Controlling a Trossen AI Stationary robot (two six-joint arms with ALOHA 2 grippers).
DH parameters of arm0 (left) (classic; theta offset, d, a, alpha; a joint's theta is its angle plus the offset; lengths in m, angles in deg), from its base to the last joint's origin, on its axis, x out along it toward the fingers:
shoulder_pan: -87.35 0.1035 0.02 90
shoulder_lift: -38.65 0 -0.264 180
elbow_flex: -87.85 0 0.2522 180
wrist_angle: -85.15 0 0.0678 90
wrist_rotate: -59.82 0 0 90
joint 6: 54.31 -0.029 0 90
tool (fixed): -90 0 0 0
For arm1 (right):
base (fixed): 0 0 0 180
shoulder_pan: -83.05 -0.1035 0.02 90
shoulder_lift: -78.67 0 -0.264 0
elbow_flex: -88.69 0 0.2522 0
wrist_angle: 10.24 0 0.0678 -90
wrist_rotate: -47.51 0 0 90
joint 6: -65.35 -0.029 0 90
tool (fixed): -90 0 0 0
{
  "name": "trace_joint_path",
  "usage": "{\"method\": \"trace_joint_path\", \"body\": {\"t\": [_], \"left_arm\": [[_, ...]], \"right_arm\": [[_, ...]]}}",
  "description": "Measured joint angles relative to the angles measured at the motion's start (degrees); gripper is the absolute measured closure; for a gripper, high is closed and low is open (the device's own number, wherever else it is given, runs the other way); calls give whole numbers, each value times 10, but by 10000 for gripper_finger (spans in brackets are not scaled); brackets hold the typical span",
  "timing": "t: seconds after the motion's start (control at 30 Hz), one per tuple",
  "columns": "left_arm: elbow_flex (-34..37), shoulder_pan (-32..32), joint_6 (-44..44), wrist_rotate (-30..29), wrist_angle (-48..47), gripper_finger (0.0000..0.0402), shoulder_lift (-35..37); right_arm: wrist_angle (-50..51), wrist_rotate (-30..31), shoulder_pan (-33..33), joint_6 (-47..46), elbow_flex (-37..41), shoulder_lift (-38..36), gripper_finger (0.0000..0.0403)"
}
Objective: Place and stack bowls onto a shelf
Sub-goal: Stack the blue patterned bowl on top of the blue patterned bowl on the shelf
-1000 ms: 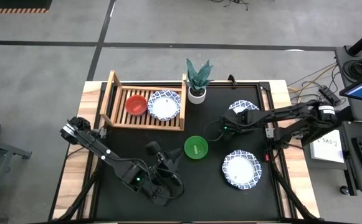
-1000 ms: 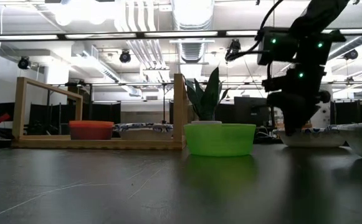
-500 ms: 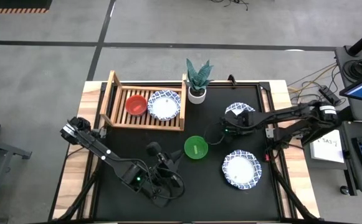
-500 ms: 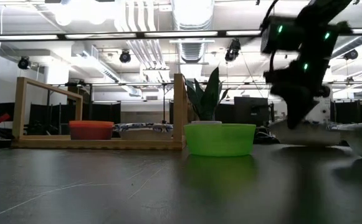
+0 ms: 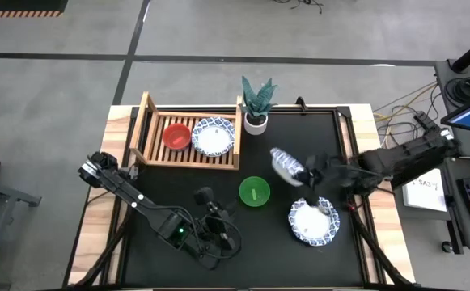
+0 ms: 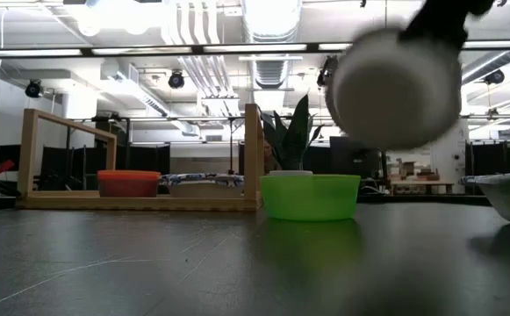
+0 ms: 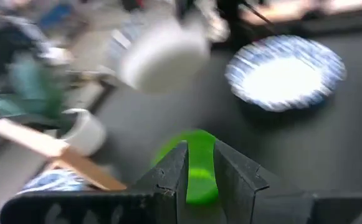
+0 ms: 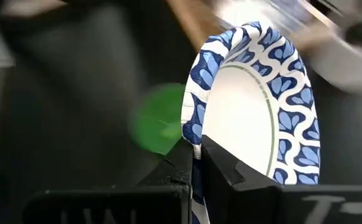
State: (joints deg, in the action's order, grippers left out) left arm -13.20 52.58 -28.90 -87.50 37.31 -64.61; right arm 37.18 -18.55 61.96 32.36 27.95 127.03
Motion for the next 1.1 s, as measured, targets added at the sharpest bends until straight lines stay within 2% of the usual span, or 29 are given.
{"method": "trace_joint_path", "body": {"t": [0.13, 0.27, 0.5, 0.67, 0.8, 0.9, 1.03, 1.1], "left_arm": [[0, 0, -77, 145, 2, 347, 0], [0, 0, -155, 249, 35, 358, 0], [2, 13, -264, 335, 140, 365, 0], [4, 25, -299, 425, 193, 365, 0], [2, 25, -287, 433, 190, 365, 0], [-8, 23, -271, 433, 135, 365, 5], [-19, 25, -222, 389, 119, 364, 15], [-20, 33, -206, 388, 119, 356, 16]], "right_arm": [[-112, -19, -84, 100, 15, -14, 392], [-230, -82, -145, 202, 40, 3, 392], [-388, -235, -177, 324, 69, 77, 392], [-430, -276, -177, 334, 69, 130, 392], [-433, -274, -177, 314, 69, 155, 392], [-435, -275, -177, 302, 69, 164, 392], [-435, -275, -177, 300, 70, 168, 392], [-436, -275, -177, 301, 70, 169, 392]]}}
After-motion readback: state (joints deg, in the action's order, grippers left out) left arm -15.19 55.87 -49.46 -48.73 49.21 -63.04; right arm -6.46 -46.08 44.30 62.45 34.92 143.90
